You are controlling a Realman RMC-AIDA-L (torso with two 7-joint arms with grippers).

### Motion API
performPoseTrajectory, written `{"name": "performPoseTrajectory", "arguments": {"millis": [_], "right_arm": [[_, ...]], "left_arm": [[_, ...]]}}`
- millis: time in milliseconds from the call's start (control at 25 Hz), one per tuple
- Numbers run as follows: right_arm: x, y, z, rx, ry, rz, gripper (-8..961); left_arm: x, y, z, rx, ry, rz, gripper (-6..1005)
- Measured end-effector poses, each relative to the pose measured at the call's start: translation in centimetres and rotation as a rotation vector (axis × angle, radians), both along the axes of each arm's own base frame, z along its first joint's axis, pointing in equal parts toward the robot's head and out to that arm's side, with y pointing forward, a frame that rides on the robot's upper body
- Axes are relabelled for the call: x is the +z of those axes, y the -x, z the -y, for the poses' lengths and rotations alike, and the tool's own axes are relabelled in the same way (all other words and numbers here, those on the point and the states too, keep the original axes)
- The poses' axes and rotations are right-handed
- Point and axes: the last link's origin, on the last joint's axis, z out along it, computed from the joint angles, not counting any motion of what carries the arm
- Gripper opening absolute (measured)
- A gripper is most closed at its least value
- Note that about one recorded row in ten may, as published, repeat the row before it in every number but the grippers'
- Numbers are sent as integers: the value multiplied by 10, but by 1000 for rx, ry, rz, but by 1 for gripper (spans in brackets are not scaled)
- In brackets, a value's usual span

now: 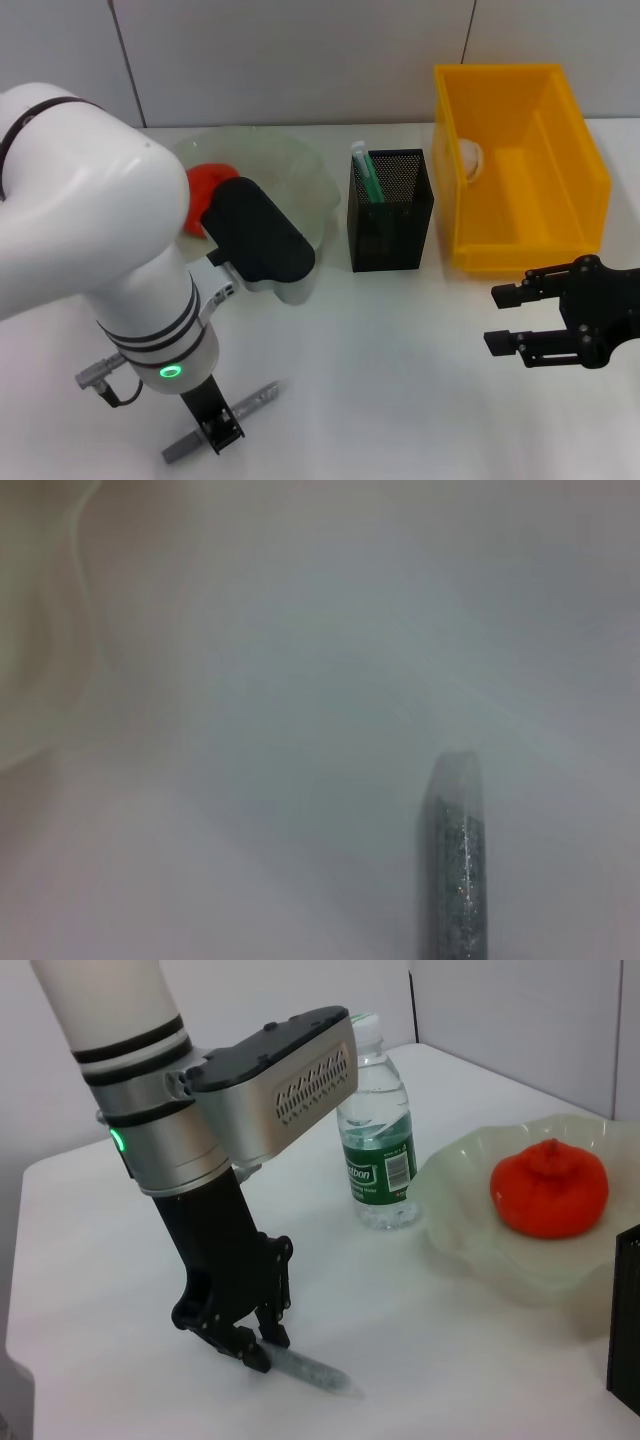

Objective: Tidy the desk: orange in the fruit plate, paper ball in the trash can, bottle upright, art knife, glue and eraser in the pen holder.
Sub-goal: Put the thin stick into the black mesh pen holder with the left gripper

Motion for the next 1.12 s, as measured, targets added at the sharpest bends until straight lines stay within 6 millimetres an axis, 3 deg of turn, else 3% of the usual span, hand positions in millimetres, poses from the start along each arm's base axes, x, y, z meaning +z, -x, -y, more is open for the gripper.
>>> {"name": "performPoseTrajectory", "arguments": {"millis": [360, 480, 720, 840, 960, 1000, 1120], "right_arm": [[5, -5, 3, -26, -14, -19, 593], [11, -7, 6, -36, -22, -38, 593], [24, -20, 18, -82, -54, -88, 593], [29, -25, 28, -82, -60, -124, 593], [33, -28, 36, -70, -74, -171, 593], [35, -29, 39, -68, -81, -185, 593], [39, -31, 43, -70, -90, -204, 593]], "left_arm": [[10, -13, 0, -30, -29, 60, 162], [45, -14, -4, -36, -116, 162, 155], [94, -3, -11, -83, -245, 390, 155], [109, -3, -16, -143, -279, 535, 151], [113, -1, -17, -160, -293, 572, 147], [123, -2, -21, -259, -340, 717, 147], [127, -2, -22, -325, -366, 813, 148]]}}
